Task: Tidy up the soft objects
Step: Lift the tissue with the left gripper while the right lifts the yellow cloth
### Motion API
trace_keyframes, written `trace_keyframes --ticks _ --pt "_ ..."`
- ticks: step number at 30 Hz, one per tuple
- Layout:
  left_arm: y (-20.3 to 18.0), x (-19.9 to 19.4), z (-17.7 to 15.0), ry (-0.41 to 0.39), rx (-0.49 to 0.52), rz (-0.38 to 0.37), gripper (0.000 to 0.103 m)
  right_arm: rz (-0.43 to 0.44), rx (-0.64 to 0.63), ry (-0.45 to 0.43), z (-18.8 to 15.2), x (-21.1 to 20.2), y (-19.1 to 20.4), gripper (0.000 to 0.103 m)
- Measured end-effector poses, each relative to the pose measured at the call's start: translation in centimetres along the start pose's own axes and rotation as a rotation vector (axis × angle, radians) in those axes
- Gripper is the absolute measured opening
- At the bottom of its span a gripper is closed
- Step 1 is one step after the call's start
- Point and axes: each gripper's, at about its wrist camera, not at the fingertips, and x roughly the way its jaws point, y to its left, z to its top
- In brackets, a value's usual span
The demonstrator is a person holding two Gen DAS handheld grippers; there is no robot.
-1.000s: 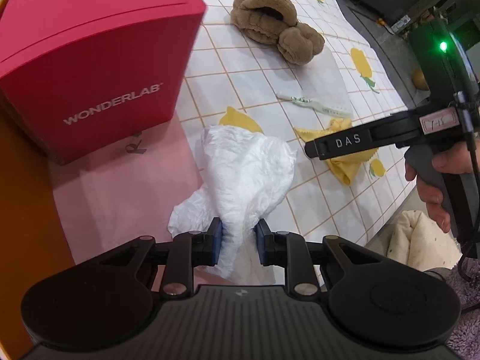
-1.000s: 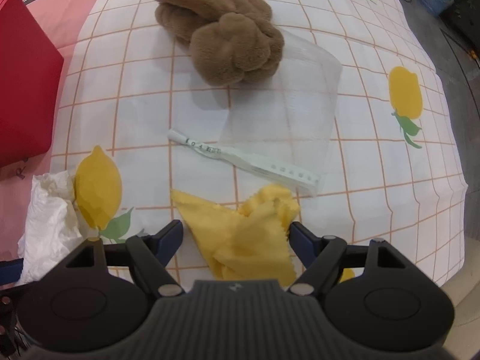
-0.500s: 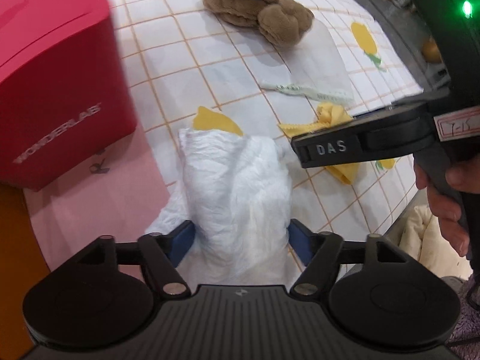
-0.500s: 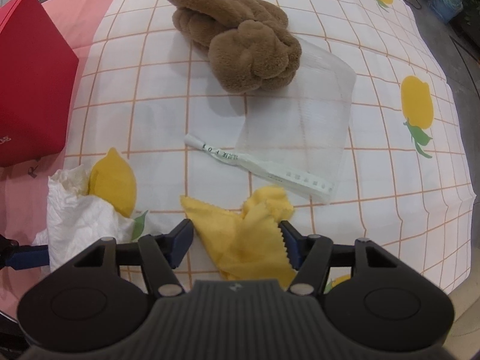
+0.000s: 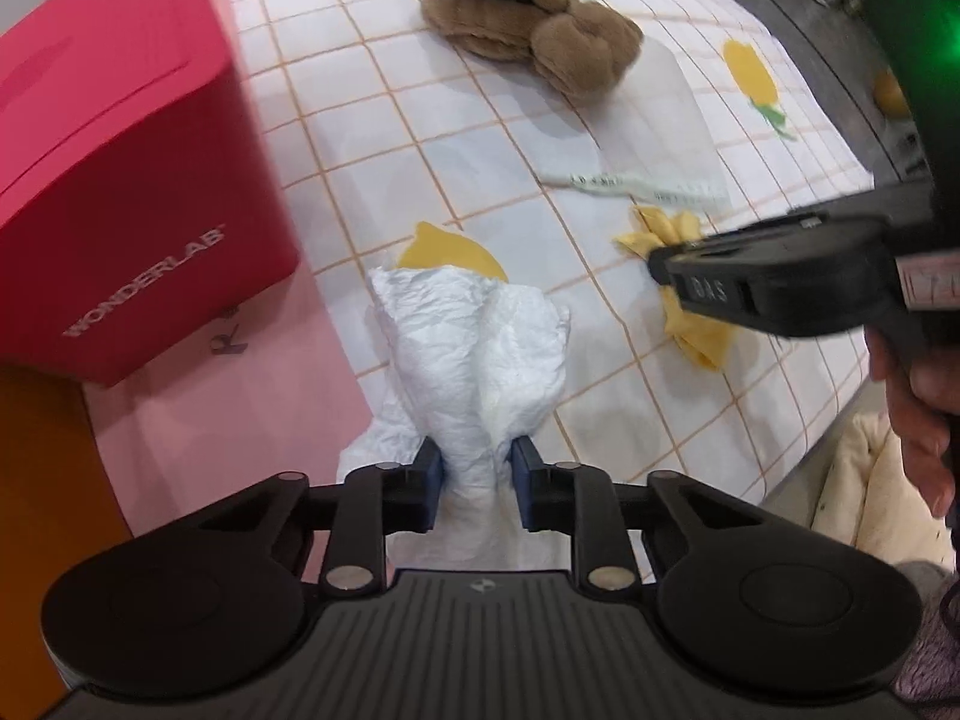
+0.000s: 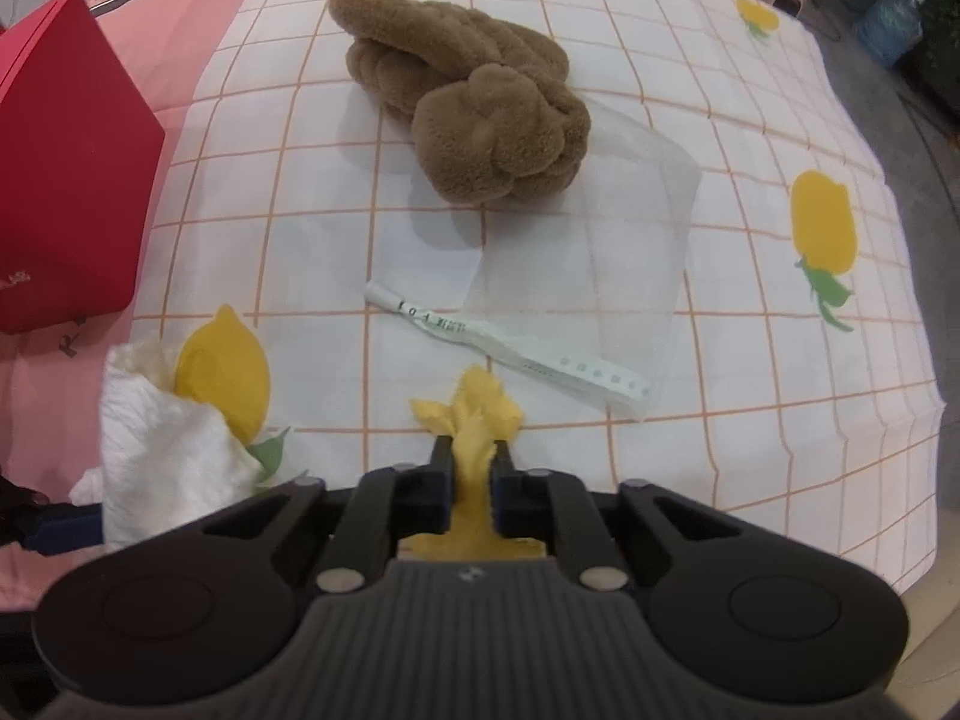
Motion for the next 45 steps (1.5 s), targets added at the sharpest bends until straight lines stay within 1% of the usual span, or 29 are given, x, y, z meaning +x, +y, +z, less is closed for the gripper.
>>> trace_keyframes --ticks 2,6,9,12,14,16,19,22,25,27,31,34,37,39,42,45 --pt "-0.3 -0.5 -0.1 -0.023 0.002 0.009 0.025 0.015 0.017 -0.023 -0.1 -0.7 -0.5 0.005" --pt "-1.3 -2.1 -0.5 -0.041 0.045 0.004 0.024 0.038 0.066 -0.075 -0.2 -2.5 -1.8 0.005" --pt "-1.8 -3.9 -0.6 -0.069 0.077 0.025 0.024 0.056 0.092 -0.109 -0.2 -3.9 -2.2 0.005" --pt "-2.0 -5.7 -0.5 -0.083 0.091 0.032 0.024 0.037 0.063 -0.093 -0.3 -4.5 -1.3 0.005" --pt "-2.1 -7.3 -0.5 -0.106 0.098 0.04 0.024 0.047 0.046 -0.094 -0.4 -5.0 -0.5 0.005" --pt "-2.3 -9.2 -0.6 -0.149 0.11 0.051 0.024 0.042 0.052 -0.113 -0.5 -5.9 -0.2 0.005" --pt "-2.4 -12.9 -1.1 -0.235 0.126 0.029 0.024 -0.039 0.068 -0.15 -0.3 -7.9 0.5 0.005" --pt "-2.0 -16.3 -1.6 -0.307 0.129 0.008 0.024 -0.037 0.086 -0.231 0.3 -11.2 1.2 0.005" --pt "-1.0 -19.3 -2.1 -0.378 0.119 0.019 0.024 -0.021 0.083 -0.304 1.2 -14.9 2.8 0.005" --pt "0.4 -21.1 -2.7 -0.425 0.095 0.037 0.024 0.014 0.078 -0.365 1.9 -17.4 4.4 0.005" --pt "3.9 -23.7 -3.6 -0.478 0.038 0.07 0.024 0.114 0.041 -0.473 3.3 -21.7 8.4 0.005" --pt "6.6 -25.1 -4.5 -0.516 -0.01 0.119 0.024 0.142 -0.002 -0.547 4.3 -24.0 12.4 0.005" --pt "9.6 -25.4 -4.9 -0.532 -0.067 0.132 0.024 0.195 -0.058 -0.572 5.3 -24.8 16.4 0.005" --pt "11.8 -25.2 -5.0 -0.534 -0.104 0.132 0.024 0.244 -0.083 -0.571 6.0 -24.5 18.8 0.005" --pt "14.9 -24.9 -5.2 -0.545 -0.168 0.146 0.024 0.283 -0.109 -0.558 7.0 -23.4 21.7 0.005" --pt "17.7 -23.6 -5.1 -0.555 -0.216 0.143 0.024 0.325 -0.119 -0.535 8.0 -21.3 23.9 0.005"
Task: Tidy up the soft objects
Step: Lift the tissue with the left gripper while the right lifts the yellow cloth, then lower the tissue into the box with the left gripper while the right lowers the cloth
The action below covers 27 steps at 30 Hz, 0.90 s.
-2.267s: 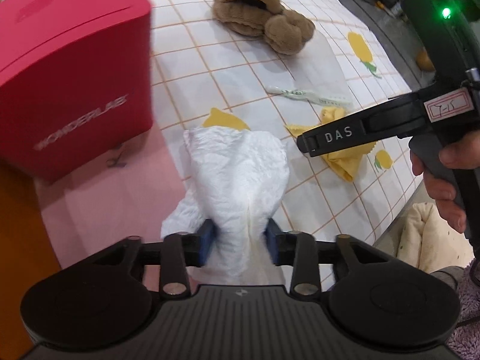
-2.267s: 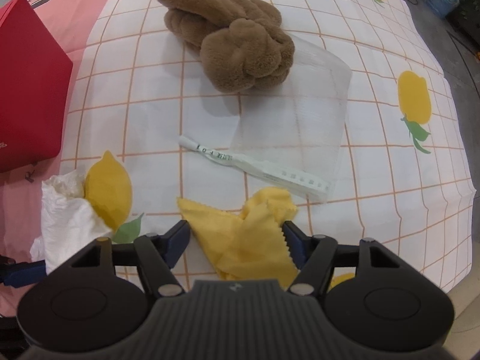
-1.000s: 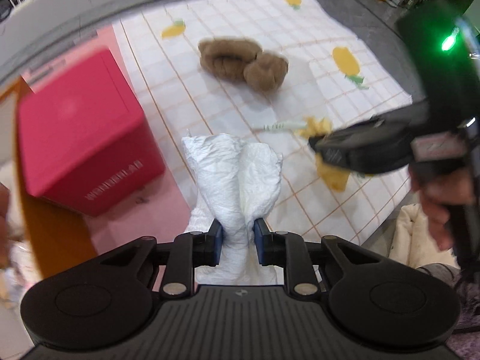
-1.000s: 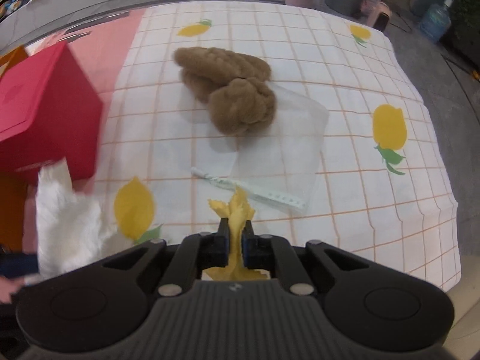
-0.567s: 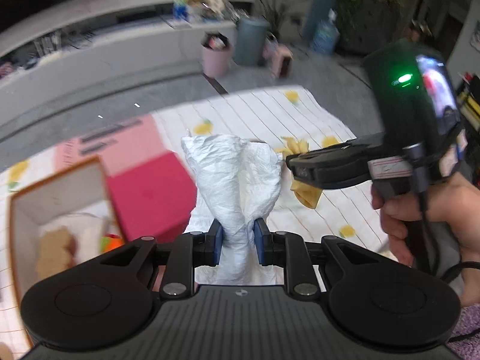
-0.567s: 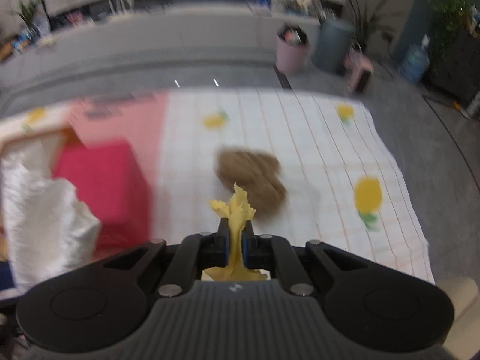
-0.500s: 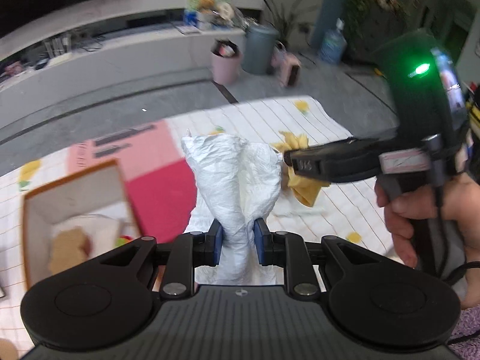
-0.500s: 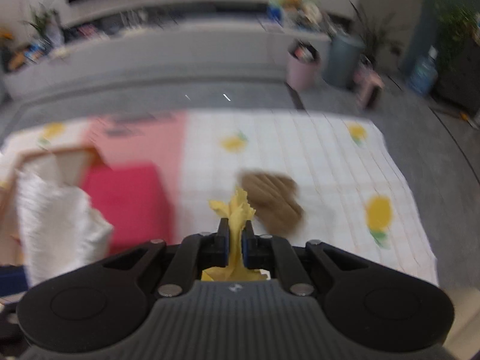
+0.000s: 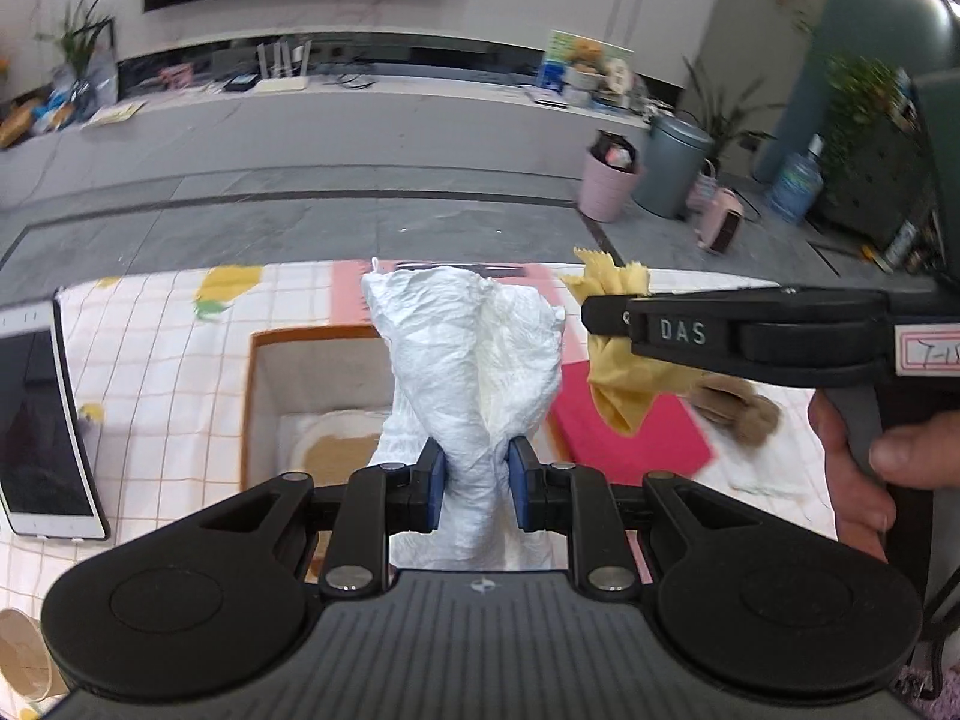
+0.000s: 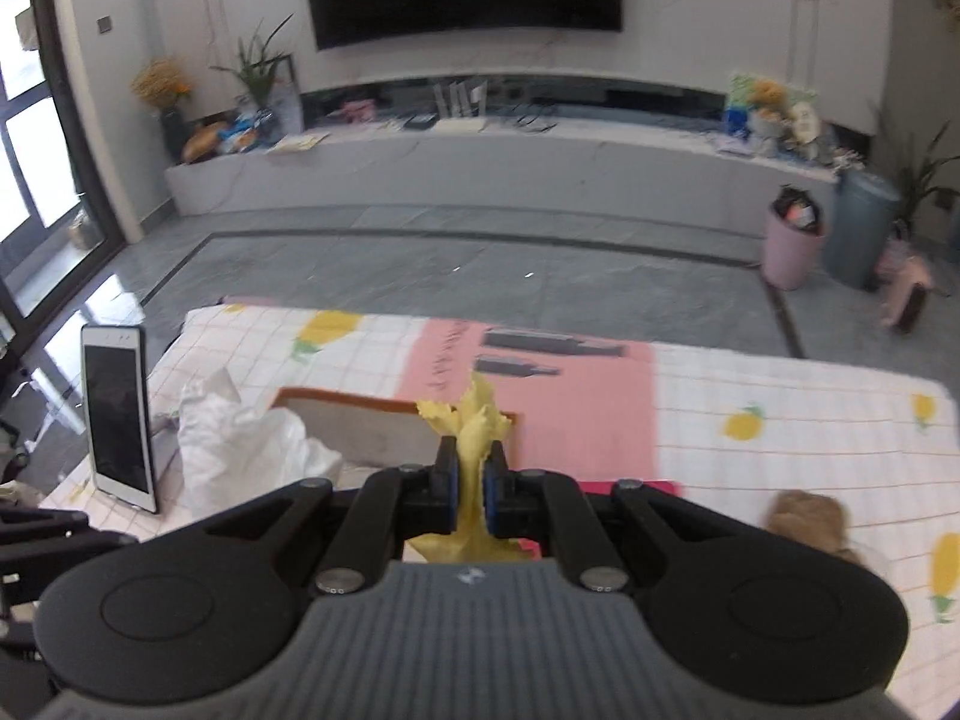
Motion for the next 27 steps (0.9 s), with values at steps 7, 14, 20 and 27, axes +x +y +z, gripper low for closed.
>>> trace_keyframes --ticks 7,14,20,27 --pt "3.8 4.2 0.6 -0.001 -0.036 0.087 0.024 0.044 -0.029 0.077 -0.6 7.8 1.7 0.005" --pt "6.4 8.1 0.8 0.093 -0.098 0.151 0.022 0.008 -0.049 0.188 -0.8 14.3 2.0 0.005" --pt "8.0 10.1 1.0 0.15 -0.115 0.148 0.022 -0.044 -0.086 0.258 -0.7 17.0 2.2 0.005" --pt "9.2 11.5 1.1 0.171 -0.122 0.144 0.022 -0.038 -0.096 0.33 -0.7 18.6 1.9 0.005"
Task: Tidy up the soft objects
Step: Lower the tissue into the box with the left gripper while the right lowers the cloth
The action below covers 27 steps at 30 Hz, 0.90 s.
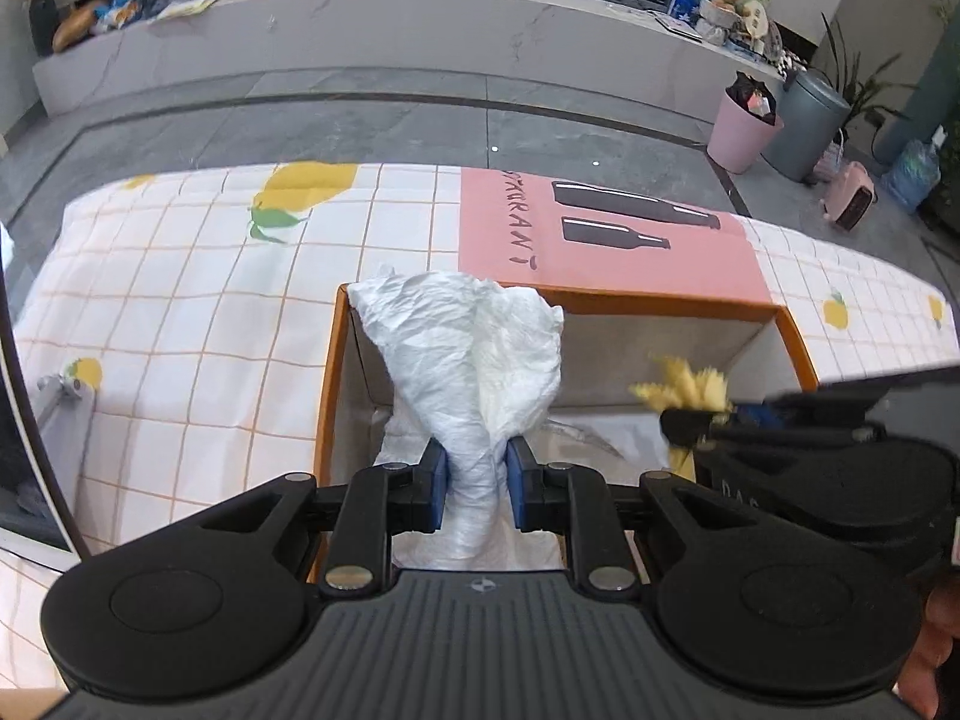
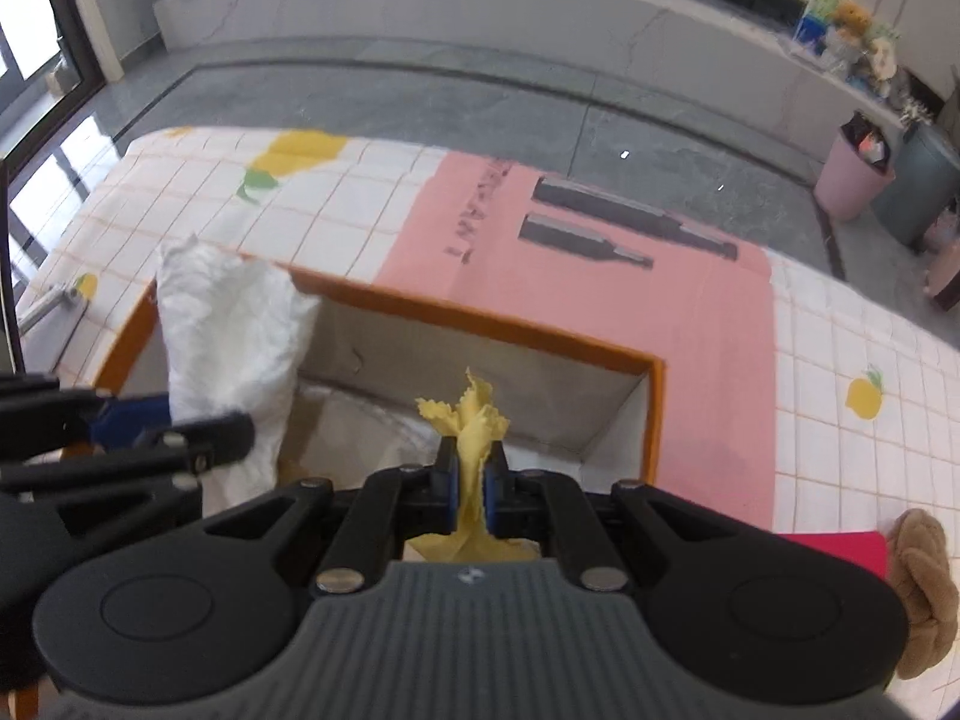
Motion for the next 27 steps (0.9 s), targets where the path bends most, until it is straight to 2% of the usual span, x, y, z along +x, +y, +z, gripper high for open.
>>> trace_keyframes --ticks 4,9,12,13,16,22,27 --pt "-0.2 0.7 0.2 0.013 0.011 0.018 0.023 -0.035 -0.027 -0.01 -0.1 0.4 0.1 0.005" --pt "-0.1 0.7 0.2 0.026 -0.005 0.023 0.027 -0.02 0.017 -0.006 -0.2 0.2 -0.3 0.005" --pt "-0.3 0.5 0.0 0.015 0.009 0.027 0.047 -0.039 0.002 -0.005 -0.2 0.3 0.1 0.005" --pt "-0.5 0.4 -0.1 0.006 0.021 0.032 0.059 -0.045 -0.005 -0.002 -0.2 0.3 0.2 0.005" --pt "-0.9 0.0 -0.4 -0.04 0.023 0.066 0.07 -0.062 -0.001 -0.003 -0.2 0.1 0.2 0.005" --pt "-0.8 -2.2 -0.3 -0.075 0.029 0.063 0.074 -0.069 -0.013 -0.015 -0.3 -0.7 0.2 0.005" --pt "-0.3 -5.6 -0.1 -0.138 0.032 0.019 0.078 -0.075 -0.013 -0.016 -0.4 -0.9 0.0 0.005"
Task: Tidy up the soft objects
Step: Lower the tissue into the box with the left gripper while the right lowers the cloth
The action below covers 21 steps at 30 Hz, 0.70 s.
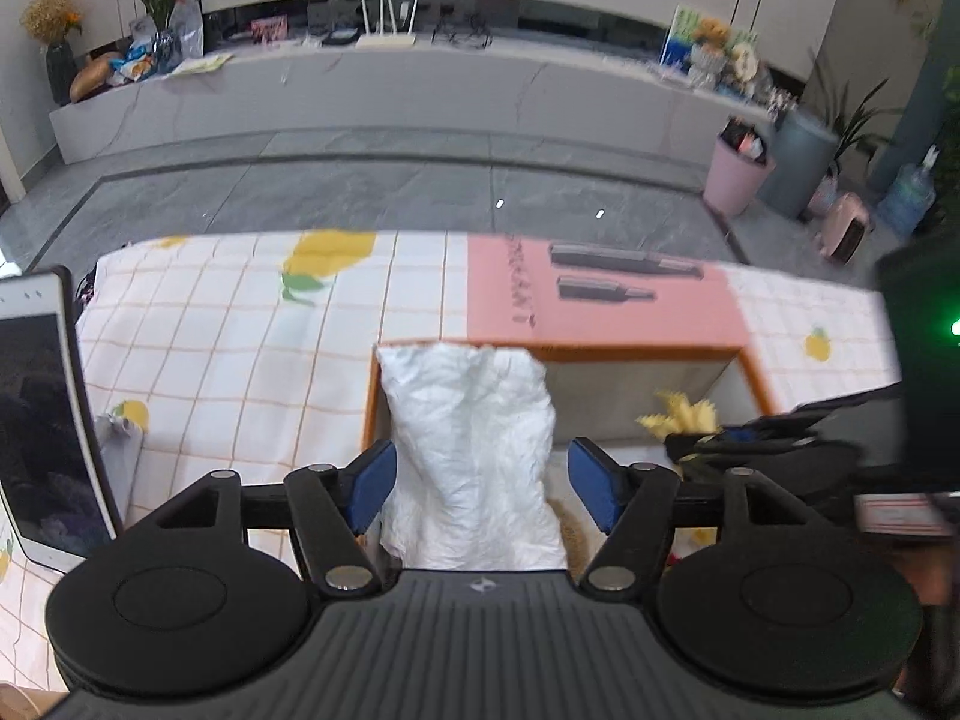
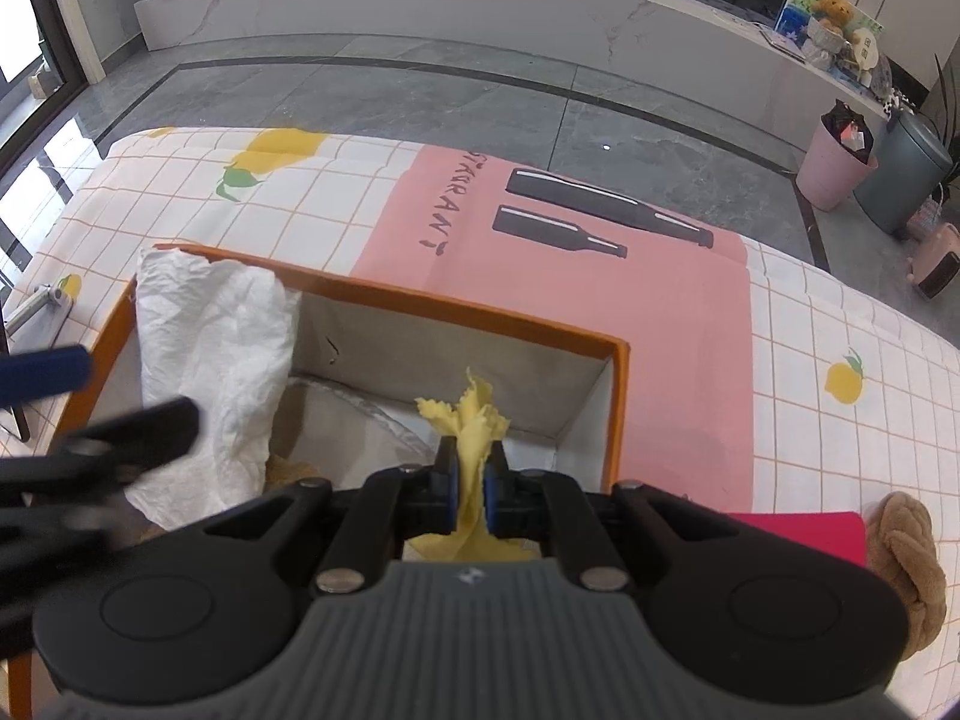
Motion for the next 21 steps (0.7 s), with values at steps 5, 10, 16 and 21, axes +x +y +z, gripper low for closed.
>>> trace_keyframes --ticks 5,10,16,21 --pt "0.7 -1.1 0.2 -0.037 0.017 0.027 0.075 0.105 0.047 -0.051 0.2 -1.2 0.5 0.005" --pt "2.9 0.3 0.2 -0.013 -0.024 0.087 0.074 0.234 0.021 -0.127 0.4 -2.2 2.9 0.005" --pt "5.6 0.5 0.2 -0.009 -0.09 0.089 0.073 0.397 0.103 -0.119 1.0 0.3 4.1 0.005" --pt "7.2 1.0 0.1 0.012 -0.136 0.09 0.073 0.325 0.078 -0.058 1.1 3.3 6.4 0.005"
